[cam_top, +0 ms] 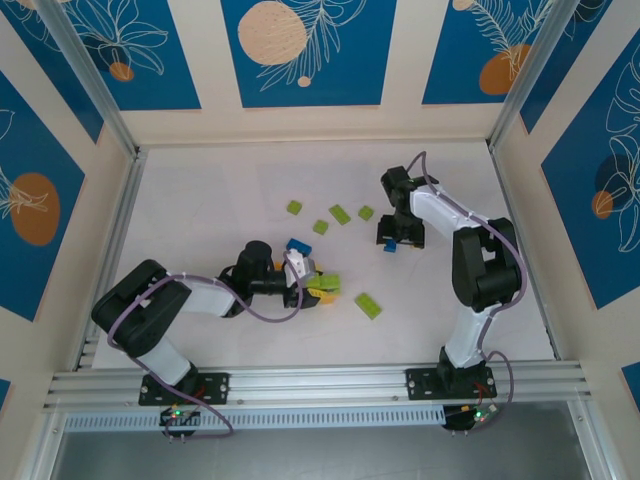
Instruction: Assemble a carrot with lego
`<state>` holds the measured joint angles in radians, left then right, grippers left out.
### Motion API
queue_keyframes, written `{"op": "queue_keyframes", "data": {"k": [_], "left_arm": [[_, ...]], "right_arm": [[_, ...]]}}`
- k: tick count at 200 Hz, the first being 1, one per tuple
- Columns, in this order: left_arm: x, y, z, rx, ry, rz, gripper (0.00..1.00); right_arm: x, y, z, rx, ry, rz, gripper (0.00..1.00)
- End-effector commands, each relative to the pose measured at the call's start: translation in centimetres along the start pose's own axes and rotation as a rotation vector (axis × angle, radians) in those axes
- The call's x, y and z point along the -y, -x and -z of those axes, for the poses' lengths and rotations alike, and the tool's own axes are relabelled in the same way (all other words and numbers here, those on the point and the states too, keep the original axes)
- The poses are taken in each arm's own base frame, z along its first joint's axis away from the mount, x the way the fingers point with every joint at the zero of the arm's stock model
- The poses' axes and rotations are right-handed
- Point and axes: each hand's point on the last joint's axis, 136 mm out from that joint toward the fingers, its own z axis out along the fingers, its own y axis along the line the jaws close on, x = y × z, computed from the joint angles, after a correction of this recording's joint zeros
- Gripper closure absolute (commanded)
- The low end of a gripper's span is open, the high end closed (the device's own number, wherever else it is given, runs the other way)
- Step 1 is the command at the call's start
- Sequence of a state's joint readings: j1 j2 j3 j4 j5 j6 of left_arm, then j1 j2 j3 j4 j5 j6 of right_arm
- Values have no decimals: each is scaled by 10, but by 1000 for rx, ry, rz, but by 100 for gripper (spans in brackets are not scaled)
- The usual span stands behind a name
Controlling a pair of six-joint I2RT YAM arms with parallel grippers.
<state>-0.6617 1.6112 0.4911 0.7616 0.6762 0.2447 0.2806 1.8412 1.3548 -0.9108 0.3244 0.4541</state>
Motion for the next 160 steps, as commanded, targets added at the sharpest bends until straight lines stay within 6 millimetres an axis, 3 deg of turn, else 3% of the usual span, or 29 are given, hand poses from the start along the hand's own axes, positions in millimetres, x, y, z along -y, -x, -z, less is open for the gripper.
{"op": "queue_keyframes", "data": {"k": [1, 48, 80, 112, 160], "left_arm": [[0, 17, 4, 39, -18, -35, 40], [0, 16, 3, 36, -20, -34, 40], [-2, 15, 2, 32, -15, -28, 26], [-4, 15, -2, 36, -16, -24, 25], [0, 21, -5, 63, -60, -18, 42]], "right_arm": [[-6, 6, 1, 18, 69, 7, 30], [-14, 15, -12, 10, 102, 33, 31], [-17, 18, -18, -1, 108, 47, 32], [-18, 18, -18, 5, 114, 53, 33], [-17, 19, -21, 1, 110, 56, 34]]}}
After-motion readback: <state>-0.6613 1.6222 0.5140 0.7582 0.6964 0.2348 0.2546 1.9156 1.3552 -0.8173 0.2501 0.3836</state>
